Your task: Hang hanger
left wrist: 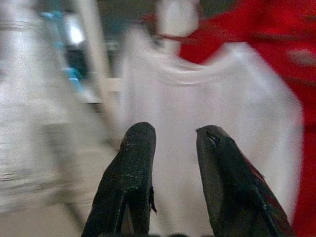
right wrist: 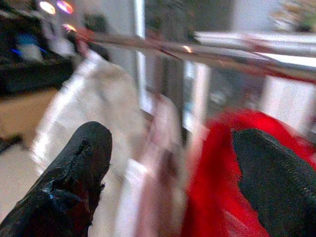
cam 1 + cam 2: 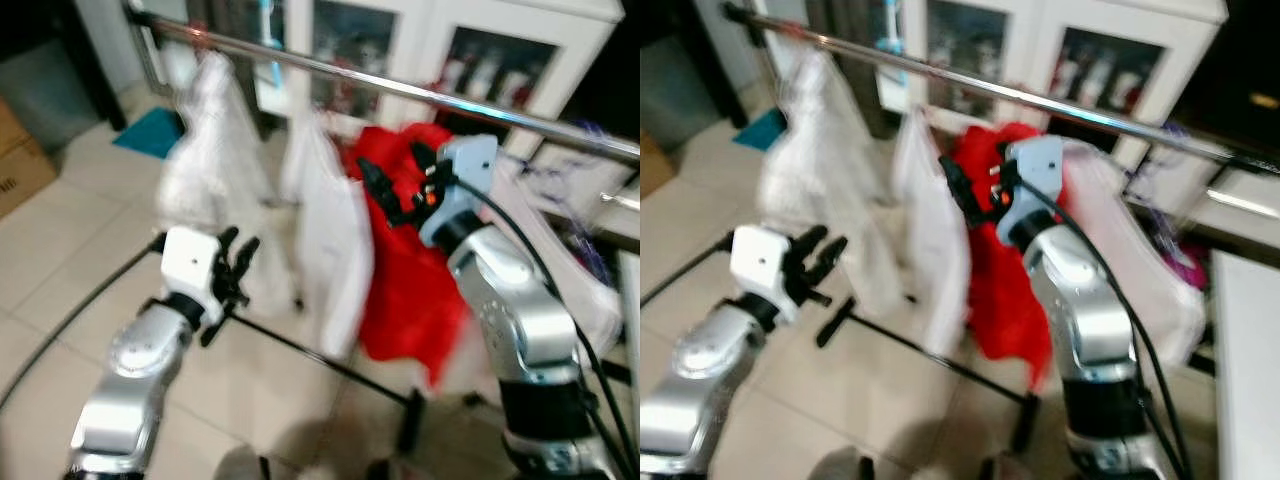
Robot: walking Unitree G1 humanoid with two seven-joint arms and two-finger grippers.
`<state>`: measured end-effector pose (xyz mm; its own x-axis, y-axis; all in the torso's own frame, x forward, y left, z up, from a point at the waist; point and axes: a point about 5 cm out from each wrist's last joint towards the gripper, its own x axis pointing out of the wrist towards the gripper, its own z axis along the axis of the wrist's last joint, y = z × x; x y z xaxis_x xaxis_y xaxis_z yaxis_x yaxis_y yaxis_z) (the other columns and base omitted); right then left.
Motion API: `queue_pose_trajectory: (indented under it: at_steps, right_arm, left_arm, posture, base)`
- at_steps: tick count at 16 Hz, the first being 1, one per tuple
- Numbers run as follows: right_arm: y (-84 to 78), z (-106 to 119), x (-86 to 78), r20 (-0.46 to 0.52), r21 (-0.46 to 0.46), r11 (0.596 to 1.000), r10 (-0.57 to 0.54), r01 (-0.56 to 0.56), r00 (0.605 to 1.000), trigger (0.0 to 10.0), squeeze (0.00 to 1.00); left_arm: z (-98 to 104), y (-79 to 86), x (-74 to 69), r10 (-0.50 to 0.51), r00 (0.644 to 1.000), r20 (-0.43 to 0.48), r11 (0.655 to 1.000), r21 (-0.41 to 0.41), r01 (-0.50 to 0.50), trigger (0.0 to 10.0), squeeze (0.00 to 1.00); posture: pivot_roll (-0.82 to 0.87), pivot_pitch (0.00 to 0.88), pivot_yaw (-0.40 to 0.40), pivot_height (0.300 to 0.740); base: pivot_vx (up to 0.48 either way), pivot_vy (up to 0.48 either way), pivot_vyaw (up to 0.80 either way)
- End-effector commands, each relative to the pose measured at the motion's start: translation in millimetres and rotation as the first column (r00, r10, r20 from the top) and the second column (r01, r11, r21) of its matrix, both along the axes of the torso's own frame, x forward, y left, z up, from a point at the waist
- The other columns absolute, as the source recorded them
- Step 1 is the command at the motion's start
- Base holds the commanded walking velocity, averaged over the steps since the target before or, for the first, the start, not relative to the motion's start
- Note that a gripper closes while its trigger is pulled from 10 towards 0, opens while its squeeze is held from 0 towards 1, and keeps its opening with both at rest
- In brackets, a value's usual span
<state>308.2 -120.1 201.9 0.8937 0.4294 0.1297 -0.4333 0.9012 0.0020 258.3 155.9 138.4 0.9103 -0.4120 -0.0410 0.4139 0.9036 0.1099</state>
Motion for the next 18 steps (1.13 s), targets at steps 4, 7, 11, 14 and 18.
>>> queue_pose_trajectory:
  at_steps: [4,7,11,14,18]
  right_arm:
    - [-1.2,5.6,-5.0,0.006,0.017,1.0,-0.007,0.007,1.0,10.0,0.0]
    - [-22.1,1.5,1.8,-0.037,-0.053,0.991,-0.128,0.126,0.991,10.0,0.0]
    - [-53.2,-5.2,3.9,-0.094,-0.179,0.963,-0.221,0.202,0.971,10.0,0.0]
    - [-73.0,-2.4,11.4,-0.108,-0.152,0.939,-0.326,0.309,0.939,10.0,1.0]
    - [-85.8,4.7,31.3,-0.091,-0.209,0.924,-0.344,0.32,0.934,10.0,1.0]
  left_arm:
    - [-1.7,1.5,-6.4,-0.083,0.996,-0.03,0.997,-0.002,0.083,10.0,0.0]
    - [-4.9,-1.1,-9.9,-0.159,0.985,-0.061,0.987,-0.009,0.159,10.0,0.0]
    - [-8.4,2.6,-9.9,-0.201,0.976,-0.084,0.979,0.009,0.202,10.0,0.0]
    - [-9.7,-3.5,-17.4,-0.298,0.949,-0.102,0.954,0.007,0.301,10.0,0.0]
    - [-5.4,-12.2,-20.9,-0.387,0.918,-0.089,0.921,0.001,0.389,10.0,0.0]
  posture:
    - [-0.04,0.118,0.012,0.74]
    - [-0.04,0.117,0.018,0.74]
    - [-0.05,0.105,0.029,0.74]
    - [-0.05,0.096,0.03,0.74]
    - [-0.06,0.083,0.036,0.74]
  base:
    - [0.0,0.0,0.0]
    - [0.0,0.0,0.0]
    - [0.0,0.0,0.0]
    - [0.0,0.0,0.0]
    - [0.0,0.0,0.0]
